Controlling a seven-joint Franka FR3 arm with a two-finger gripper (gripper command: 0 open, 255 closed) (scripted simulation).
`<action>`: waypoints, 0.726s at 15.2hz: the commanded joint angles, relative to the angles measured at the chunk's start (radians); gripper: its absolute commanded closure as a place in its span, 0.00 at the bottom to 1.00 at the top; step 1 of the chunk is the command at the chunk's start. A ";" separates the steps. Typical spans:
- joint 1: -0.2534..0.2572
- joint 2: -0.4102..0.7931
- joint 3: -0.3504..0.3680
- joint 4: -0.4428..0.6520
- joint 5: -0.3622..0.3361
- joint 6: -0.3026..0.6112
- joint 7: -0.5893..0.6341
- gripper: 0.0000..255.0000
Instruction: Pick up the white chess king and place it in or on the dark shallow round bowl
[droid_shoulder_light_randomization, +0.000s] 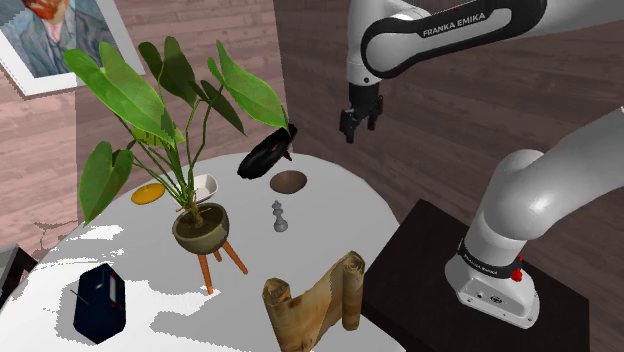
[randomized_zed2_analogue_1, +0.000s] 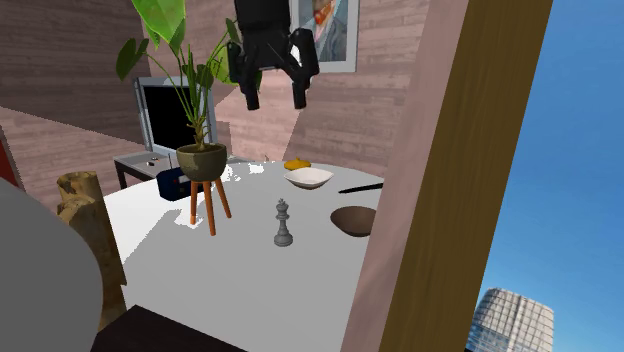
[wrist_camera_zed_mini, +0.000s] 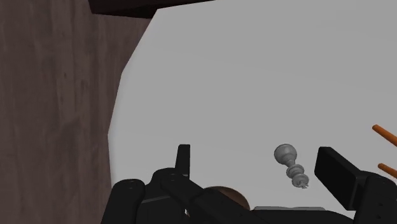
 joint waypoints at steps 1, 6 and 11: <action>0.006 0.059 0.012 -0.004 0.007 0.064 0.019 0.00; 0.015 0.227 0.038 0.019 0.016 0.211 0.061 0.00; 0.023 0.410 0.063 0.077 0.011 0.338 0.104 0.00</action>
